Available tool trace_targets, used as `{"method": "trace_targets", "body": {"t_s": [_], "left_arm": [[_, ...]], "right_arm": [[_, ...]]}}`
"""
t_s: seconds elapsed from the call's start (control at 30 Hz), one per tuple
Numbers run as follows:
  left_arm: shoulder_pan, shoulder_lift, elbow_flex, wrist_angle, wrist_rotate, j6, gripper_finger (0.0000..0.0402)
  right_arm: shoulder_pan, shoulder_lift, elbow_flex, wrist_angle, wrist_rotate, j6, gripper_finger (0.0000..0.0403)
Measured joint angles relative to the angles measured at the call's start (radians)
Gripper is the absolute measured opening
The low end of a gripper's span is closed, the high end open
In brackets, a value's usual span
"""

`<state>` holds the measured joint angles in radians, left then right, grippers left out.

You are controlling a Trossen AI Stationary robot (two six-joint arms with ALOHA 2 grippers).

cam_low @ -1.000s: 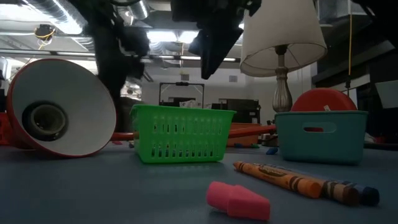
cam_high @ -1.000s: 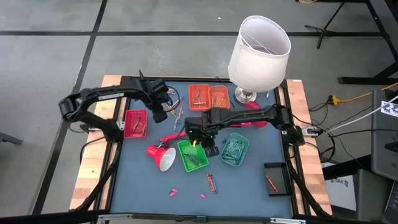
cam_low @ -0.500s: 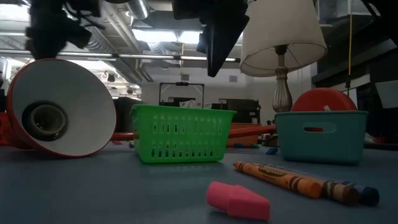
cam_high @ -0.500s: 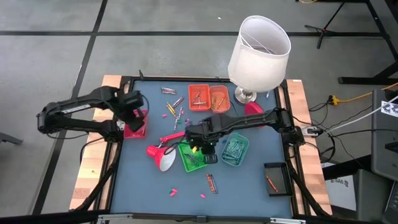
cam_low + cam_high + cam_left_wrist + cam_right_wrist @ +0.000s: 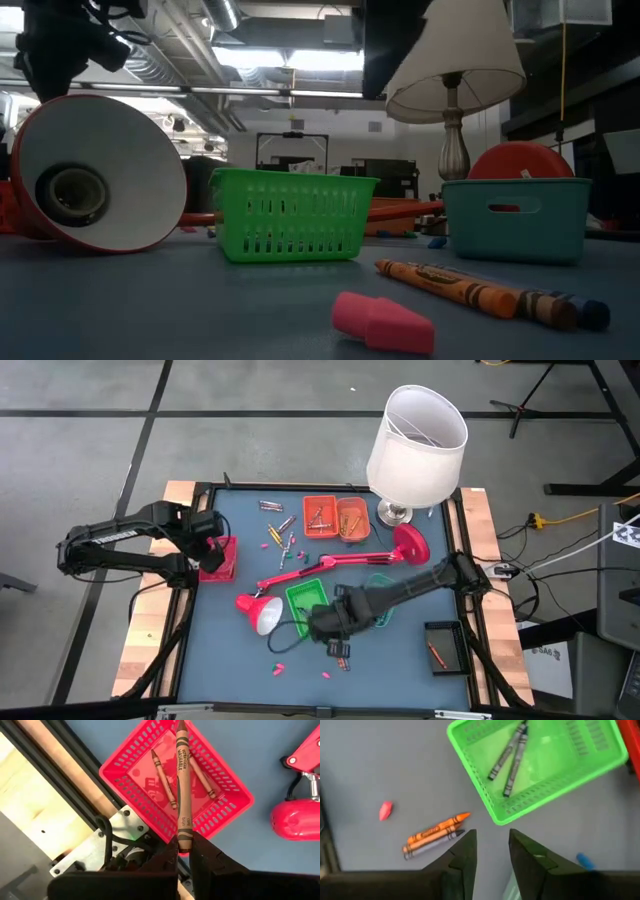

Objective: Sort crayons
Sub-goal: Put the brown crayon into the red bin, then put the violet crayon into the green bin

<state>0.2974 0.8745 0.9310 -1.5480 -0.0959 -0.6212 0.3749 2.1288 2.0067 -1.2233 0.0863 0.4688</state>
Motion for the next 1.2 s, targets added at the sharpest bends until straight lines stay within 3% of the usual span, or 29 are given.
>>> {"method": "trace_targets", "body": {"t_s": [0.17, 0.57, 1.2], "left_arm": [[0.000, 0.000, 0.000, -0.025, 0.000, 0.003, 0.0030], [0.000, 0.000, 0.000, -0.023, 0.000, 0.003, 0.0076], [0.000, 0.000, 0.000, -0.023, 0.000, 0.003, 0.0079]], "right_arm": [[0.078, 0.000, -0.047, 0.015, 0.091, 0.203, 0.0111], [0.198, 0.000, -0.254, 0.189, 0.144, 0.490, 0.0111], [0.210, 0.001, -0.406, 0.398, 0.146, 0.556, 0.0111]]}}
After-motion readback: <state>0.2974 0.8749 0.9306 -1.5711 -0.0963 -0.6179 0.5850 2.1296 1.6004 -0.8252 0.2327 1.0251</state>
